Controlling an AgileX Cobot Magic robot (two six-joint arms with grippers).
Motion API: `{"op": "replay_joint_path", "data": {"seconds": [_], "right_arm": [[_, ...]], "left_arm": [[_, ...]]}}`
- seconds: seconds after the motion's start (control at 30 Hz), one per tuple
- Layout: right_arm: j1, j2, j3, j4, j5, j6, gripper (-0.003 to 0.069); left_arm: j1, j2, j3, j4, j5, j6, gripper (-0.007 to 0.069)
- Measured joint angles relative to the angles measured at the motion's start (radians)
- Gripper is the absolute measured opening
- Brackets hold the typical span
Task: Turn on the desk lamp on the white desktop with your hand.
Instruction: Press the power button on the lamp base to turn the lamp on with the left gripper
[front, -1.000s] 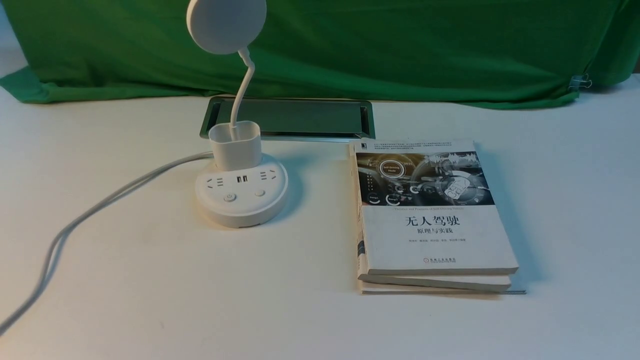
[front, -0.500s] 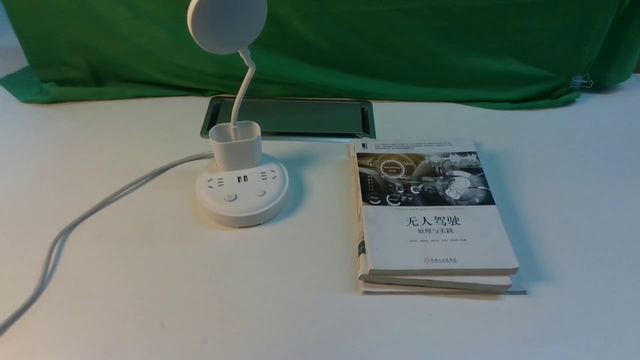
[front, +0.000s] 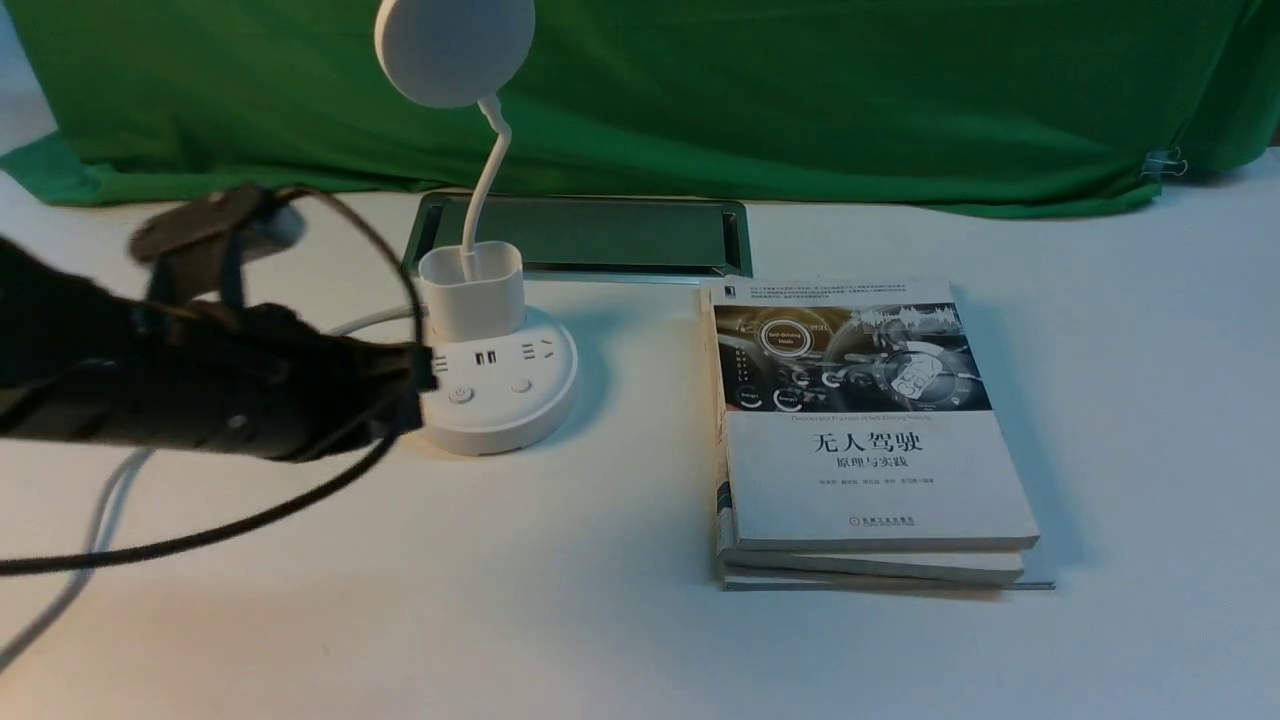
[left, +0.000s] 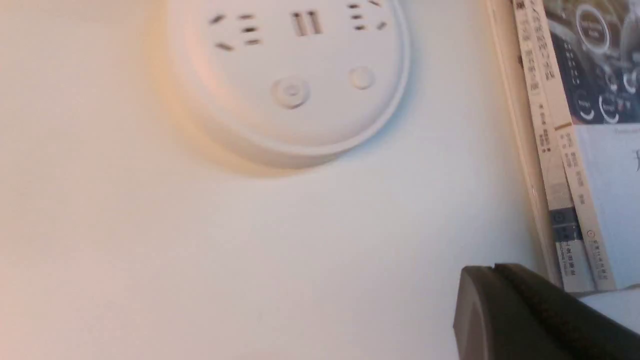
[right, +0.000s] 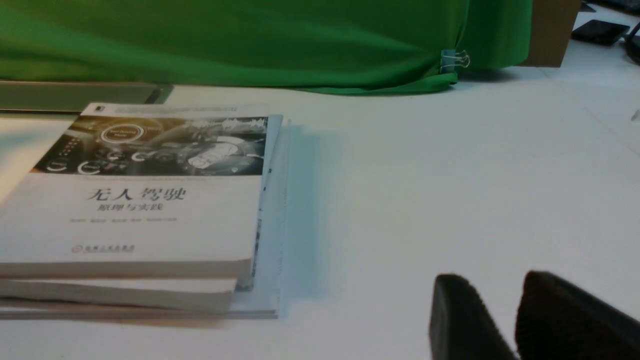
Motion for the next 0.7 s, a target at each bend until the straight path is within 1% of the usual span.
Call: {"op": "replay_joint_path", "data": {"seconds": [0.03, 0.07, 0.1, 0.13, 0.17, 0.2, 0.3, 0.4, 0.5, 0.57, 0.7], "right_arm": [[0.0, 0.0, 0.0, 0.0, 0.0, 0.0, 0.0241], [0.0, 0.0, 0.0, 0.0, 0.0, 0.0, 0.0241], [0.0, 0.0, 0.0, 0.0, 0.0, 0.0, 0.0241], [0.0, 0.0, 0.0, 0.0, 0.0, 0.0, 0.0241], [0.0, 0.0, 0.0, 0.0, 0.0, 0.0, 0.0241], [0.0, 0.0, 0.0, 0.0, 0.0, 0.0, 0.0241], [0.0, 0.0, 0.0, 0.0, 0.0, 0.0, 0.0241], [0.0, 0.0, 0.0, 0.0, 0.0, 0.0, 0.0241], [0.0, 0.0, 0.0, 0.0, -0.001, 0.0, 0.0241], [0.0, 0.0, 0.0, 0.0, -0.001, 0.0, 0.0241], [0.0, 0.0, 0.0, 0.0, -0.001, 0.0, 0.0241]], "left_arm": [[-0.007, 0.008, -0.013, 0.022, -0.003, -0.007, 0.0021], [-0.035, 0.039, -0.034, 0.059, -0.012, -0.039, 0.0021], [-0.08, 0.1, -0.088, 0.17, -0.025, -0.123, 0.0021], [-0.101, 0.138, -0.129, 0.254, -0.028, -0.18, 0.0021], [-0.108, 0.152, -0.136, 0.267, -0.029, -0.203, 0.0021], [-0.124, 0.205, -0.184, 0.349, -0.033, -0.27, 0.0021], [-0.136, 0.315, -0.286, 0.467, -0.029, -0.339, 0.0021], [-0.138, 0.388, -0.364, 0.525, -0.004, -0.369, 0.0021], [-0.141, 0.477, -0.468, 0.642, 0.04, -0.454, 0.0021], [-0.141, 0.513, -0.5, 0.693, 0.055, -0.498, 0.0021], [-0.141, 0.533, -0.518, 0.726, 0.07, -0.527, 0.0021]]}}
